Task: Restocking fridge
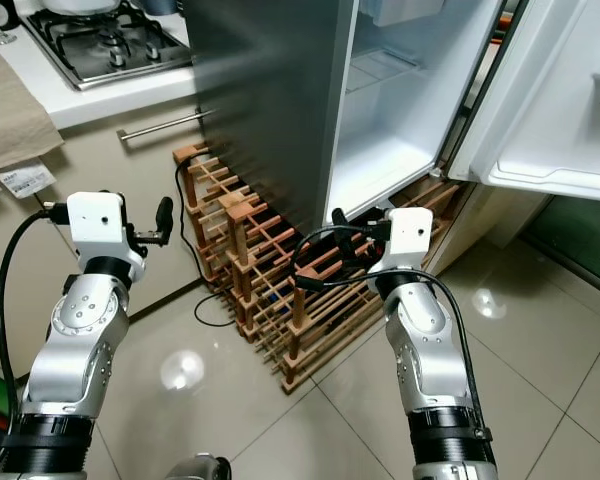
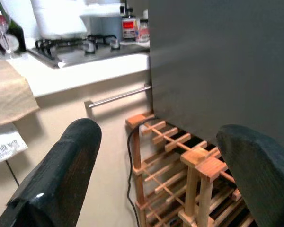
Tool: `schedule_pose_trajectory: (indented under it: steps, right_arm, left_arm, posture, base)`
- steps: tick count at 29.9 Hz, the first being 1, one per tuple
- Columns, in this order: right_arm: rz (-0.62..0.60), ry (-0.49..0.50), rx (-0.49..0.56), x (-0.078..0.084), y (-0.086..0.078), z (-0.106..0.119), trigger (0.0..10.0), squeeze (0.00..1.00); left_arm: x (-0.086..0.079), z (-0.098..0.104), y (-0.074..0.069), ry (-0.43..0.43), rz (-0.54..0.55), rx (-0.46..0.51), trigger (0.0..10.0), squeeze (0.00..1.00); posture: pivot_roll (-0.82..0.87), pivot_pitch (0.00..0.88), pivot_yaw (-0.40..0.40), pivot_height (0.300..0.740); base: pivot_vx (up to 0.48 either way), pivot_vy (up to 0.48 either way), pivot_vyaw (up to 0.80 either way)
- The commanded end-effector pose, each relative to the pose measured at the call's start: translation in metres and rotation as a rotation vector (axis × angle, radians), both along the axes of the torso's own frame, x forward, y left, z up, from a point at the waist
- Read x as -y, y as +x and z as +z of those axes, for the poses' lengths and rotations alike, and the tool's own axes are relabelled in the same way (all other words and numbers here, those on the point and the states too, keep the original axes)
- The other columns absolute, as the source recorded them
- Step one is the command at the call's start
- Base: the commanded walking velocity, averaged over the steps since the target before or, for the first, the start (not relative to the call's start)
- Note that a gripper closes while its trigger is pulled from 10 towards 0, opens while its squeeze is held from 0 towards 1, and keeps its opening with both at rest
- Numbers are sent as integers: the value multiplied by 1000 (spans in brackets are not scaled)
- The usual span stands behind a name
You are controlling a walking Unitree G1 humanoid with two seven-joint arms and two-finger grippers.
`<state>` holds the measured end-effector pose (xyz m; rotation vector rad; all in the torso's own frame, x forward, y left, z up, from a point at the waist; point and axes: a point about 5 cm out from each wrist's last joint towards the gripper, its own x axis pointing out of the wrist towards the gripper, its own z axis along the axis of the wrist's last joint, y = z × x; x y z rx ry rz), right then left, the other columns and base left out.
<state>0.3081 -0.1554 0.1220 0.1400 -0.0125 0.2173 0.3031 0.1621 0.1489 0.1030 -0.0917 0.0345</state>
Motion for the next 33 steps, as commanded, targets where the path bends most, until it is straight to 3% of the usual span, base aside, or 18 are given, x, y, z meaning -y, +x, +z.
schedule_pose_trajectory:
  steps: [1,7,16,25,33]
  right_arm:
    - [10,16,16,-1,2,6,10000,0]
    - [21,26,0,-4,3,3,10000,0]
    - [38,11,-2,-7,6,3,10000,0]
    - [14,-84,-11,3,7,-4,10000,0]
    - [8,-72,-10,3,8,-5,10000,0]
  left_arm:
    - [8,13,1,38,-38,61,10000,0]
    - [5,14,0,35,-33,69,10000,0]
    - [-12,12,-1,3,73,59,10000,0]
    - [-7,10,3,11,36,56,10000,0]
    - [-3,11,5,-27,33,48,10000,0]
  posture:
    - [-40,0,-10,740]
    - [-31,0,-2,740]
    - [-20,0,-5,740]
    - [-5,0,-22,740]
    - [-6,0,-17,740]
  base:
    - [0,0,569]
    - [0,0,569]
    - [0,-32,569]
    - [0,0,567]
    - [0,278,565]
